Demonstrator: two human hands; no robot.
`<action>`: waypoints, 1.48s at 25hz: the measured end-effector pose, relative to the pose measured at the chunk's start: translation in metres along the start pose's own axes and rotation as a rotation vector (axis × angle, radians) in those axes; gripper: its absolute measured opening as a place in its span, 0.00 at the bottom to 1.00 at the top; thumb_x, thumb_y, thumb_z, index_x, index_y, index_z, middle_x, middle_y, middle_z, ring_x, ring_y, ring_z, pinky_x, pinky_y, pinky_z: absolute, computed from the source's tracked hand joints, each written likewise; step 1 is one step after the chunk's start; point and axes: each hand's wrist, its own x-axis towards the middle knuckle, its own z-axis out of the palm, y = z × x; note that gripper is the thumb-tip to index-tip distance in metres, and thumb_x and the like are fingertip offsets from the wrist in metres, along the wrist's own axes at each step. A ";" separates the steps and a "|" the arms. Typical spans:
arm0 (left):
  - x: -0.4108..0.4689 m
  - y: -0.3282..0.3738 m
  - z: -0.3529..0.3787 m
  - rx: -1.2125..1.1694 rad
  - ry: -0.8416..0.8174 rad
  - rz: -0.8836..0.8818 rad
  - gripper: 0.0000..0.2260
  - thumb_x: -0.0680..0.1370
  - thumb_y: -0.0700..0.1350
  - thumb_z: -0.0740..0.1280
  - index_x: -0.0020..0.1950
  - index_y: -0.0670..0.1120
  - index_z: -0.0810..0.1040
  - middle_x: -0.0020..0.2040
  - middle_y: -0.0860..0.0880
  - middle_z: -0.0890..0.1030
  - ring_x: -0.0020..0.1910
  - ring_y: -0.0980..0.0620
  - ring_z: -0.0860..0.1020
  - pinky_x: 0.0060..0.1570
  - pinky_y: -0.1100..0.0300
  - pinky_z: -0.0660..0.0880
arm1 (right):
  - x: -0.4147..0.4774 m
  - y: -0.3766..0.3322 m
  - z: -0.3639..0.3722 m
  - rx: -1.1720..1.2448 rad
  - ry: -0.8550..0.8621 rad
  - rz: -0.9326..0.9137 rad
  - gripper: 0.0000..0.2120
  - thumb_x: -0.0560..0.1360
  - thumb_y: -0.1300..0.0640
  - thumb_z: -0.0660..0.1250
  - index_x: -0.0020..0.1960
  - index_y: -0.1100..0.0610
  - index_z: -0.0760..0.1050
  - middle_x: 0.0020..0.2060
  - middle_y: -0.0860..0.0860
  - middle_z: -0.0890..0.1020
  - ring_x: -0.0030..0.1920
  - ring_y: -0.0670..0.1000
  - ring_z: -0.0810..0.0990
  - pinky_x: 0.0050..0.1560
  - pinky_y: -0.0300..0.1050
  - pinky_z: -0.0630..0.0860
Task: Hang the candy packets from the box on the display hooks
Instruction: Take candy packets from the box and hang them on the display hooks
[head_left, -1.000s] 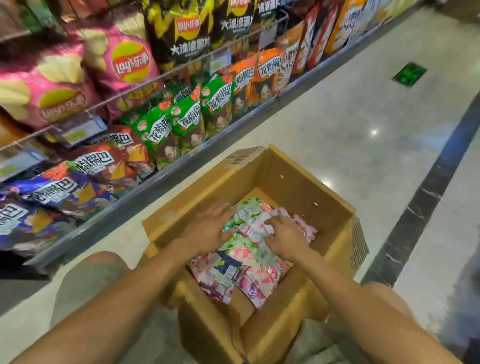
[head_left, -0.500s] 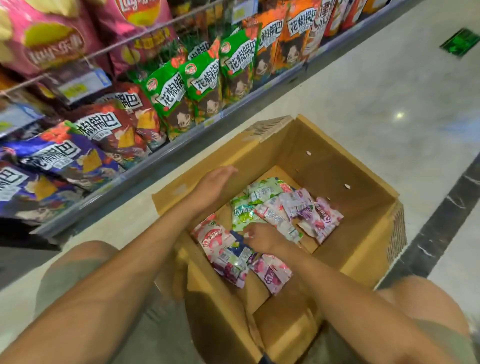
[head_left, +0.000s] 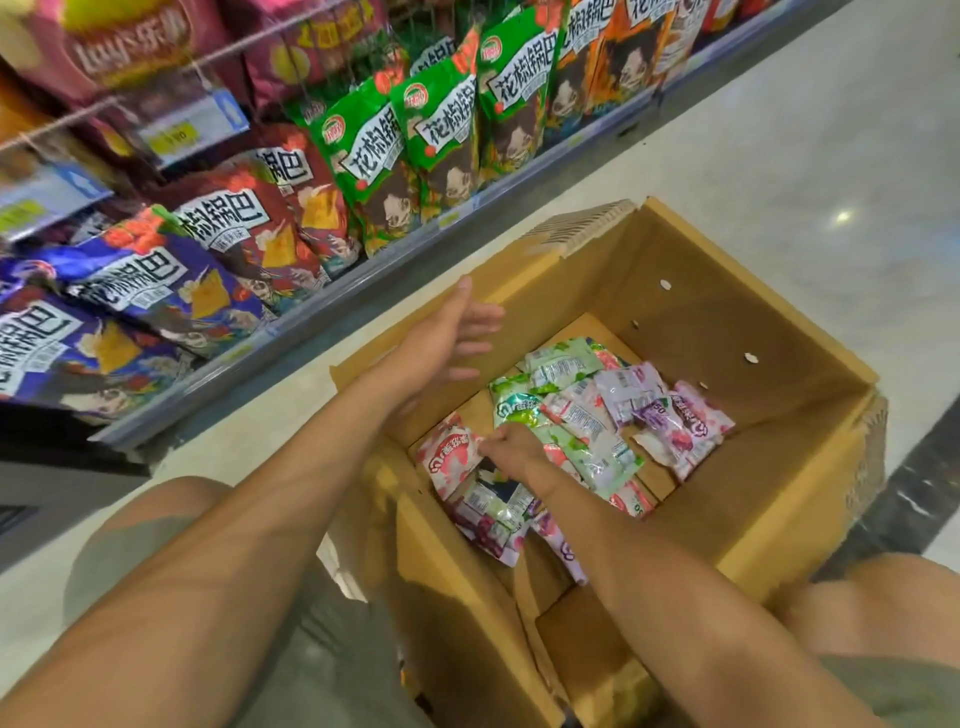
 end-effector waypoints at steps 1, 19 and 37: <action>0.001 0.001 0.002 0.004 -0.016 -0.007 0.33 0.84 0.68 0.43 0.68 0.52 0.79 0.68 0.51 0.81 0.68 0.50 0.78 0.68 0.48 0.74 | -0.006 -0.006 -0.009 0.090 0.012 -0.039 0.08 0.77 0.57 0.71 0.41 0.54 0.73 0.39 0.50 0.79 0.43 0.53 0.79 0.41 0.44 0.72; 0.026 -0.001 0.037 0.235 -0.546 -0.068 0.40 0.77 0.74 0.58 0.76 0.45 0.72 0.70 0.45 0.80 0.70 0.46 0.78 0.76 0.44 0.69 | -0.102 -0.099 -0.205 0.025 -0.028 -0.344 0.04 0.83 0.59 0.66 0.52 0.57 0.72 0.39 0.53 0.83 0.31 0.45 0.83 0.26 0.35 0.75; 0.031 0.009 0.017 0.453 -0.023 0.117 0.08 0.77 0.46 0.77 0.54 0.46 0.86 0.50 0.51 0.88 0.48 0.52 0.87 0.53 0.44 0.84 | -0.049 -0.030 -0.174 0.252 0.241 -0.123 0.14 0.86 0.51 0.58 0.53 0.58 0.78 0.50 0.58 0.83 0.43 0.52 0.80 0.43 0.47 0.77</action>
